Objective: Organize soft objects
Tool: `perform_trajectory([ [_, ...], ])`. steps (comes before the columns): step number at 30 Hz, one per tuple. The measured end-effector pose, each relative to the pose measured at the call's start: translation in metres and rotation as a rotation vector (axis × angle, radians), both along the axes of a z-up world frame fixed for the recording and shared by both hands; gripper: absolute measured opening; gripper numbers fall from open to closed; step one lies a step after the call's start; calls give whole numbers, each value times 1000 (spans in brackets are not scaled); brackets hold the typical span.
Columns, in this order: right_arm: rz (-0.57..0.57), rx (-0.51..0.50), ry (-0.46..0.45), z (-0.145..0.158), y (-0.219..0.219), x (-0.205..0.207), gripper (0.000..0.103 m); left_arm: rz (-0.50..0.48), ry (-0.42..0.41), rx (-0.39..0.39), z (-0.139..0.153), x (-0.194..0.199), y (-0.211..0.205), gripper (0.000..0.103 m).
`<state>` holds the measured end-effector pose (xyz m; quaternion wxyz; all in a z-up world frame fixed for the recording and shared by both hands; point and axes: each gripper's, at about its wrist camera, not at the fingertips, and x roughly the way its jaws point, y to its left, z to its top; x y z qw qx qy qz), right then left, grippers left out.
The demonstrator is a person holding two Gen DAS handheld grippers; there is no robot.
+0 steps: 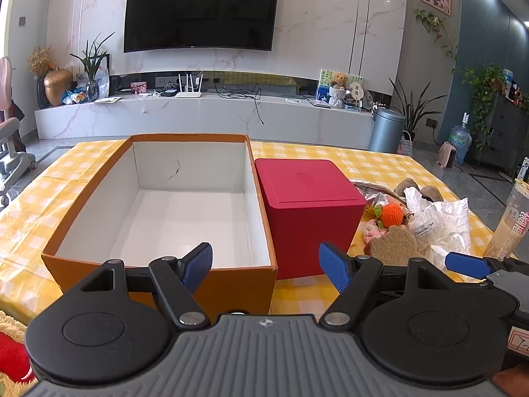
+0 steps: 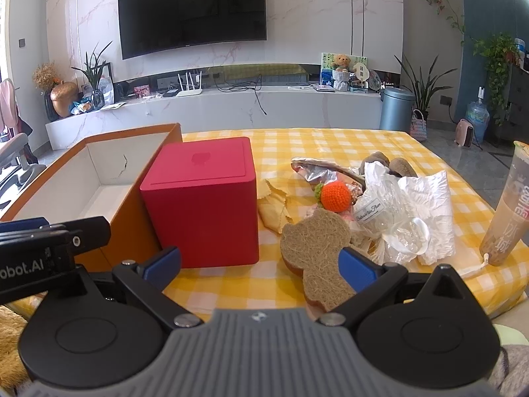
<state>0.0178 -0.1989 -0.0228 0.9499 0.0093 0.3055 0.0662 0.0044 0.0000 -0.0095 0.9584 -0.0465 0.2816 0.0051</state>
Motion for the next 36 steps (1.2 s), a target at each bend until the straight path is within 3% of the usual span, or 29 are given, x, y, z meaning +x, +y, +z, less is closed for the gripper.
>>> perform_trajectory([
  [10, -12, 52, 25, 8, -7, 2, 100, -34, -43, -32, 8, 3, -4, 87],
  [15, 3, 27, 67, 21, -18, 23, 100, -76, -67, -78, 23, 16, -2, 87],
  [18, -36, -7, 64, 32, -34, 34, 100, -76, -83, -68, 31, 23, -4, 88],
  [23, -101, -56, 133, 42, -65, 63, 100, -110, -92, -54, 34, 32, -17, 88],
  [29, -203, 109, 227, 49, -123, 100, 100, -185, -39, -39, 17, 48, -53, 89],
  [33, -337, 235, 253, 21, -153, 107, 100, -342, -4, 60, -10, 53, -99, 89],
  [36, -344, 276, 308, 3, -158, 107, 100, -431, 39, 120, -34, 58, -129, 89],
])
